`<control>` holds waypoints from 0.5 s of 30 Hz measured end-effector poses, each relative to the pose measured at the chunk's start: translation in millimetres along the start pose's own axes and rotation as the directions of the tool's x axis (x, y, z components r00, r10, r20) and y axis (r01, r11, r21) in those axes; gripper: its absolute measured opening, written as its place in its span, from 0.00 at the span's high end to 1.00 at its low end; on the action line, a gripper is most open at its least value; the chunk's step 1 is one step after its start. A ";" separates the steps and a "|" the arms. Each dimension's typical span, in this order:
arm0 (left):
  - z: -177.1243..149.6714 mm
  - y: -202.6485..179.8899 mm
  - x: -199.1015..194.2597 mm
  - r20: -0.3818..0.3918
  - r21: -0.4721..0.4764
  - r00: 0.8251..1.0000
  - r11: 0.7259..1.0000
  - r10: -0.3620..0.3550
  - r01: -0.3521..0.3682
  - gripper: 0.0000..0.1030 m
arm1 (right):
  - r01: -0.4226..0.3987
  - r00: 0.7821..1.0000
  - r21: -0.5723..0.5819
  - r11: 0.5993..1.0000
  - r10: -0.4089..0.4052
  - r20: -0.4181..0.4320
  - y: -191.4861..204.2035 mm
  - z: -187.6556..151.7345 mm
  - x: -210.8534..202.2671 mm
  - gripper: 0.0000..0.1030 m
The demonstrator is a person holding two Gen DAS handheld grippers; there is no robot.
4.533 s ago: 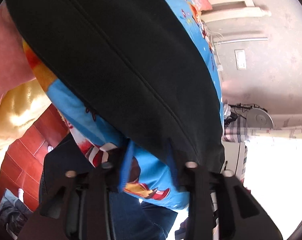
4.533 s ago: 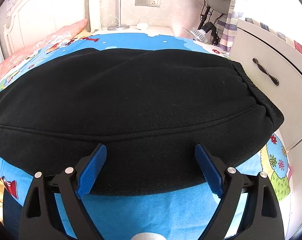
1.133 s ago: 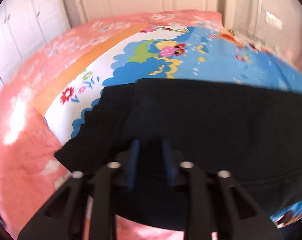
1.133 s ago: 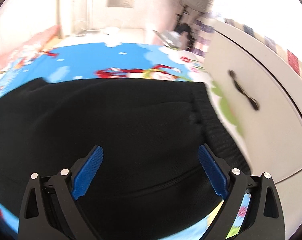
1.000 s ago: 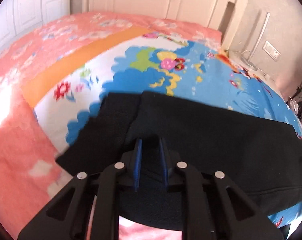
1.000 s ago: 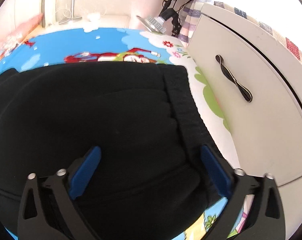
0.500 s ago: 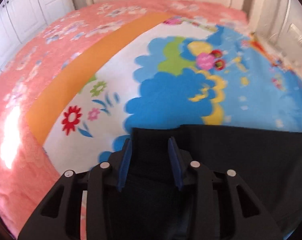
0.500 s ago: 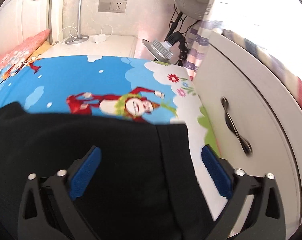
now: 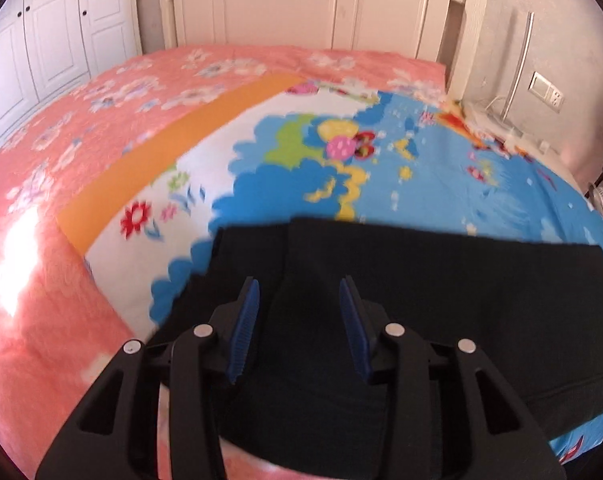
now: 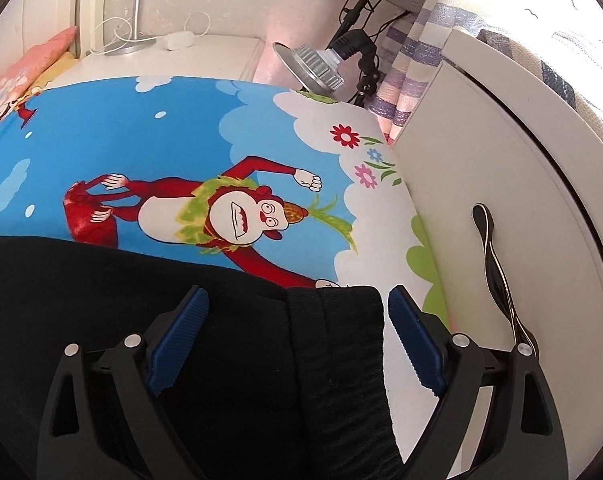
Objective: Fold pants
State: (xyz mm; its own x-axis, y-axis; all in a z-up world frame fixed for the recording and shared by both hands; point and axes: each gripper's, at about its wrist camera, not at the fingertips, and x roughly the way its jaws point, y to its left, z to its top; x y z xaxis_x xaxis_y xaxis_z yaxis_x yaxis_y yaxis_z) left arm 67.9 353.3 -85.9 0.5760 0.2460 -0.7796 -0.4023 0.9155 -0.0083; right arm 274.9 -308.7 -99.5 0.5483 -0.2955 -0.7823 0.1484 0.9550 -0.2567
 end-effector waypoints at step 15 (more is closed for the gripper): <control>-19.3 81.6 -40.9 0.151 -0.383 0.987 0.918 -0.048 0.103 0.65 | -0.285 0.918 0.018 0.958 0.267 0.294 73.0 -45.4 -173.8 0.08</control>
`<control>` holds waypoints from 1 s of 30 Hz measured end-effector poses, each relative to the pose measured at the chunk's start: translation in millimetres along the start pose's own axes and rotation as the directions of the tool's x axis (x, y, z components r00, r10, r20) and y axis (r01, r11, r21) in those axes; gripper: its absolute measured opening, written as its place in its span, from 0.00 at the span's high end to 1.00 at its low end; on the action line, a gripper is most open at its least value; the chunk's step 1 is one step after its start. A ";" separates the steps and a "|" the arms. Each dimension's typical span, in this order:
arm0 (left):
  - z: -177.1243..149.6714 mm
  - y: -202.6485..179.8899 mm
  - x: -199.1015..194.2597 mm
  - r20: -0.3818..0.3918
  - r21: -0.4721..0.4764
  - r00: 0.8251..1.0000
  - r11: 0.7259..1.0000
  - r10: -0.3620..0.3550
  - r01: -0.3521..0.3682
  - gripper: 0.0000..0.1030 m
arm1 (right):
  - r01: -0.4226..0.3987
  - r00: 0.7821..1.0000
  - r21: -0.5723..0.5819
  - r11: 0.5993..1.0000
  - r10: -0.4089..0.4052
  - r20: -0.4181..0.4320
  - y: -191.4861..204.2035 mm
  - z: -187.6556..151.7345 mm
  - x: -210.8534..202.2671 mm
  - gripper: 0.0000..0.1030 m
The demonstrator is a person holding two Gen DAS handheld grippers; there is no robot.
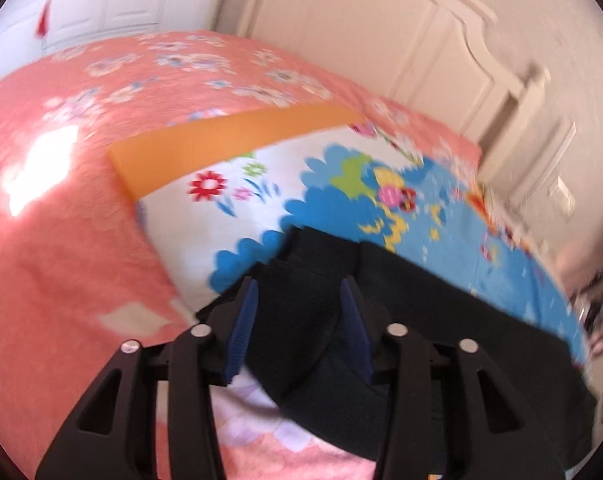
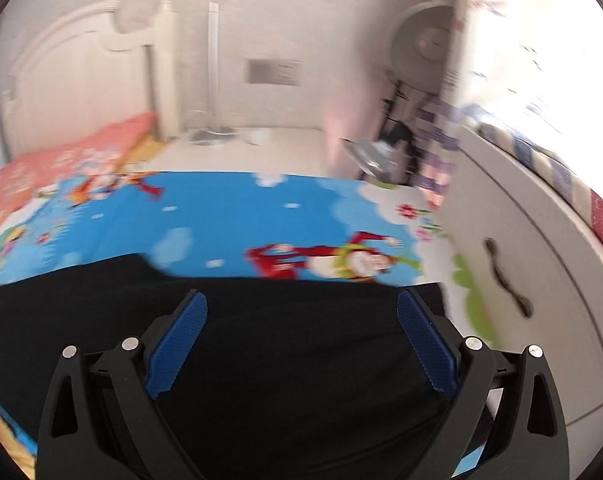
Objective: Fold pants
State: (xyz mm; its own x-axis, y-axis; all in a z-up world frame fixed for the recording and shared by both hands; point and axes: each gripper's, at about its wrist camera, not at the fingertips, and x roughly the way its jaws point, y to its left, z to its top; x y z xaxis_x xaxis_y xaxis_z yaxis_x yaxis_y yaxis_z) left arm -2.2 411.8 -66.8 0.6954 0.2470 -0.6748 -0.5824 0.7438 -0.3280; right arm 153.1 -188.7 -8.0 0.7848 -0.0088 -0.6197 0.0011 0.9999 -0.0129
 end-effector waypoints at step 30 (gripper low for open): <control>-9.9 5.0 -15.9 0.034 0.060 0.996 0.995 0.081 -0.082 0.49 | -0.180 0.956 -0.123 0.976 0.144 -0.257 177.1 -107.3 25.6 0.05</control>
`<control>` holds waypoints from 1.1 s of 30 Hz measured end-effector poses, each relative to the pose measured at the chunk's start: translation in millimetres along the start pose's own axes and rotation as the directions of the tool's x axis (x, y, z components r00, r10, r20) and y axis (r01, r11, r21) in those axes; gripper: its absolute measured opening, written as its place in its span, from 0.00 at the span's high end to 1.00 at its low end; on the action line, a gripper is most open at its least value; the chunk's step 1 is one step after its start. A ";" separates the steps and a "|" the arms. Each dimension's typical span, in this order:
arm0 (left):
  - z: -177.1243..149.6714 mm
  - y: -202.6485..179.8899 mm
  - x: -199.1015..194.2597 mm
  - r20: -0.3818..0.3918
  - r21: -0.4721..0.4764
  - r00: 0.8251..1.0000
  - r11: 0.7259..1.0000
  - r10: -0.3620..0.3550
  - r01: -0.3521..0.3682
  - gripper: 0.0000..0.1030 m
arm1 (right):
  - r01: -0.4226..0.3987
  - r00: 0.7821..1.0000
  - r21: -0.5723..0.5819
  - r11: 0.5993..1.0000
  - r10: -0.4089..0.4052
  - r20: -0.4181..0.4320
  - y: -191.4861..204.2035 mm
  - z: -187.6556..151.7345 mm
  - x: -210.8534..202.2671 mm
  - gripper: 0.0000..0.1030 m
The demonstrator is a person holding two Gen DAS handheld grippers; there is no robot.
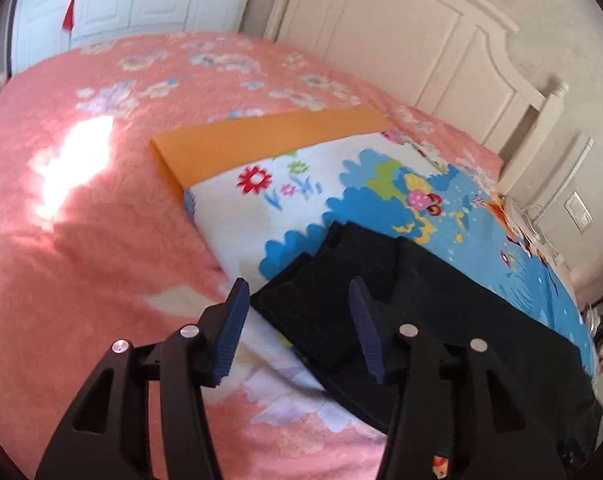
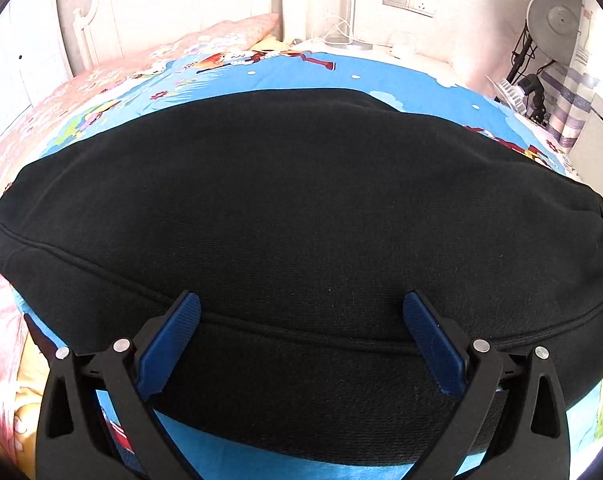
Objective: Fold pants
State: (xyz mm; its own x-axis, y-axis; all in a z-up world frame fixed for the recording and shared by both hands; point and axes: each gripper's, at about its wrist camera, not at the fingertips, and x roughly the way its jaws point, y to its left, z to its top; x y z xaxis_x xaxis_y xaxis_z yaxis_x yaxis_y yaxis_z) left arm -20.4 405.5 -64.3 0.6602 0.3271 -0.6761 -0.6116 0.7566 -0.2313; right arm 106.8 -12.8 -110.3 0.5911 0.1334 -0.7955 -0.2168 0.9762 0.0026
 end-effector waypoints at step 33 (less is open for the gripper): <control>-6.2 33.7 -3.5 -0.084 -0.229 0.973 0.954 -0.217 0.193 0.46 | -0.203 0.959 -0.169 0.964 0.231 0.166 99.9 87.4 -38.6 0.05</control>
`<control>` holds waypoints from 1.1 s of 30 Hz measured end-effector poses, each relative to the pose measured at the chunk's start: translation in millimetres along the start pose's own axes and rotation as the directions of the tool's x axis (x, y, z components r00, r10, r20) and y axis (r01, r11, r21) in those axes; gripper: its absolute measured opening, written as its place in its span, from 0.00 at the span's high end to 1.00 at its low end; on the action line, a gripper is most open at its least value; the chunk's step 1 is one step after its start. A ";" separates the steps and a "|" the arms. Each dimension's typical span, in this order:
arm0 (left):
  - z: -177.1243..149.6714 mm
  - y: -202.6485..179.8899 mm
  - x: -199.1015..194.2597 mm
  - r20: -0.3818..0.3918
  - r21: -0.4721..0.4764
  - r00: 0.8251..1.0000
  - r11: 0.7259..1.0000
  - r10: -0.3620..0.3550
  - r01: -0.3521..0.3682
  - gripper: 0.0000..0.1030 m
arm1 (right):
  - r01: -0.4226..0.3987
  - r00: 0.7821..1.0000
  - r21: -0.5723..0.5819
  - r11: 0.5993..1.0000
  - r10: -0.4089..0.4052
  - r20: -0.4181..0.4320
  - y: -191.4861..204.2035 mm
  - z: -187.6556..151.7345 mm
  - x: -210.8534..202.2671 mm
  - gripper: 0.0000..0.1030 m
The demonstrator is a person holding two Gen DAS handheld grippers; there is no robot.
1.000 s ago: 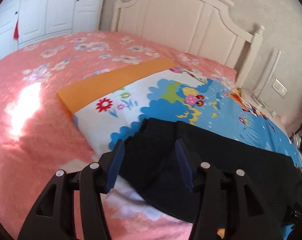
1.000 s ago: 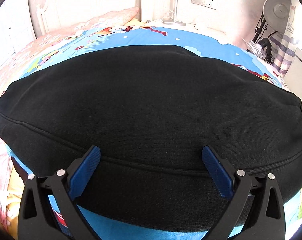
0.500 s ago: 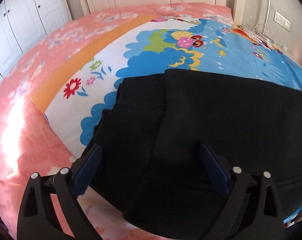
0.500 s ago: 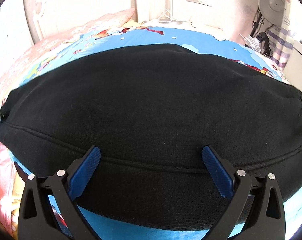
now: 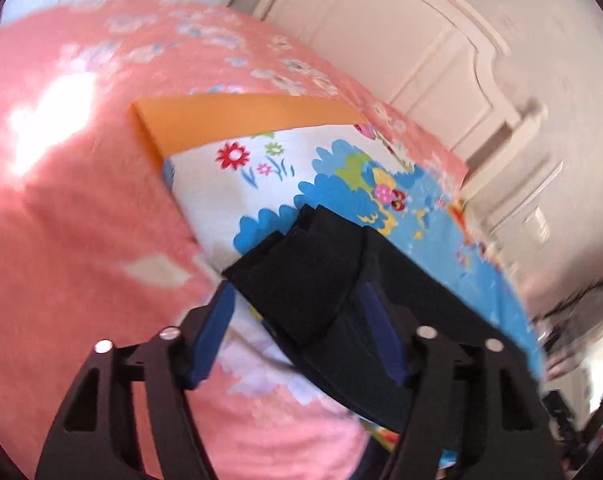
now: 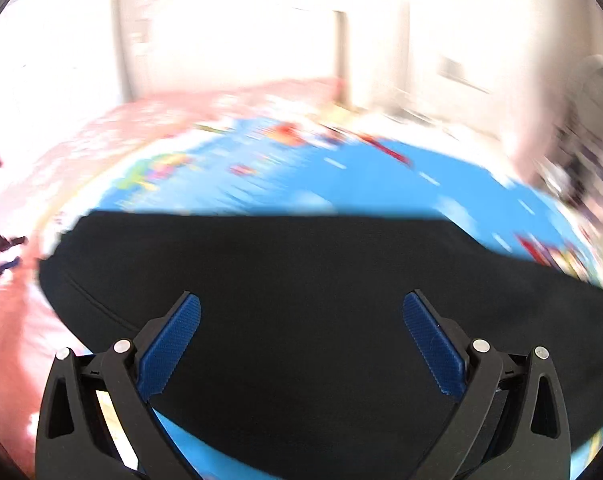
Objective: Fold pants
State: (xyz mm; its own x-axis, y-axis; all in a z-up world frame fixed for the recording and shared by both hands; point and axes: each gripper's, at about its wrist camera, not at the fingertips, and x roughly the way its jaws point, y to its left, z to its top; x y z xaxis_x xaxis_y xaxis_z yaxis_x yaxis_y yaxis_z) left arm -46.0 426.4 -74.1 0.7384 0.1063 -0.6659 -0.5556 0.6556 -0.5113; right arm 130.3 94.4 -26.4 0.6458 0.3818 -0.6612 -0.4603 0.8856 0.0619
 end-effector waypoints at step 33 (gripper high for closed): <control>0.7 61.8 72.4 -0.061 -0.348 0.968 0.914 -0.243 0.207 0.62 | -0.360 0.909 -0.170 0.918 0.304 -0.284 207.5 65.3 177.0 0.39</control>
State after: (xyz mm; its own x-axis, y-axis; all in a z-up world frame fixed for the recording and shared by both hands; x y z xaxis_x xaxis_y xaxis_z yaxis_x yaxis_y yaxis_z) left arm -26.6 475.1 -153.5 0.8264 -0.1016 -0.5538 -0.4880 0.3615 -0.7945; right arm 188.8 363.0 -81.7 0.2744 0.5414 -0.7948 -0.7580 0.6304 0.1677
